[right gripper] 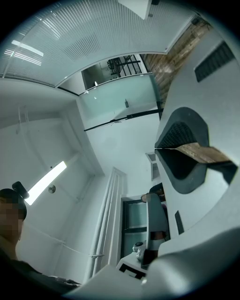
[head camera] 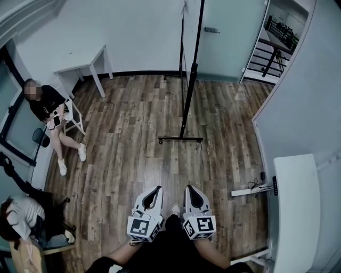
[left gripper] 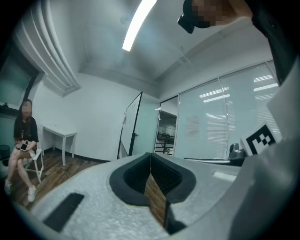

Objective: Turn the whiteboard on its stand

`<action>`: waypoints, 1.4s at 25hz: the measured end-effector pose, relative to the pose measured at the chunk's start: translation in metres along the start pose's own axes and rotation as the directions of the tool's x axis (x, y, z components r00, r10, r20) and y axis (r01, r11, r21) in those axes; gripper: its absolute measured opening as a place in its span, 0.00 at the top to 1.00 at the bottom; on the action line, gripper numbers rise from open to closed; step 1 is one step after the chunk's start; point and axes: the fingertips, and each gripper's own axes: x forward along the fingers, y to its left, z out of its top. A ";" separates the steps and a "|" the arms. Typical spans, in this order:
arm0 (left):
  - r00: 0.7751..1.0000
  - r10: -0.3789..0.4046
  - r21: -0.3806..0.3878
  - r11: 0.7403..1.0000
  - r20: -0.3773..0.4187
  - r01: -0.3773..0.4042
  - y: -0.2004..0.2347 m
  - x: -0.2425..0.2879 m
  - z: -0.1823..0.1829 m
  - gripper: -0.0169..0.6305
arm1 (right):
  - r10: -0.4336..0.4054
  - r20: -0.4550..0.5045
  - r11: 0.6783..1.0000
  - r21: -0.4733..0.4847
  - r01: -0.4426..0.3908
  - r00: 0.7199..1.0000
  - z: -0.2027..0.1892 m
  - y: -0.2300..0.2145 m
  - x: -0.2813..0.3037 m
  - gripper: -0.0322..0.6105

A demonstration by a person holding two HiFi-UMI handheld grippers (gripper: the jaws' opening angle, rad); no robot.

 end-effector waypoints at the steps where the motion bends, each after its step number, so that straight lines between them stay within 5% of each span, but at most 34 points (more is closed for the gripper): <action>1: 1.000 0.000 0.001 1.000 0.001 0.000 -0.001 0.011 0.002 0.95 | 0.009 -0.001 1.000 -0.005 -0.009 1.000 0.003 -0.007 0.007 0.93; 15: 0.999 0.037 -0.014 0.999 -0.012 -0.037 0.016 0.116 0.008 0.95 | 0.058 -0.050 0.998 0.002 -0.058 0.997 0.012 -0.072 0.094 0.93; 35: 1.000 -0.026 -0.023 0.999 -0.016 0.026 0.157 0.331 0.038 0.95 | -0.007 -0.039 1.000 -0.029 0.006 0.999 0.049 -0.142 0.333 0.93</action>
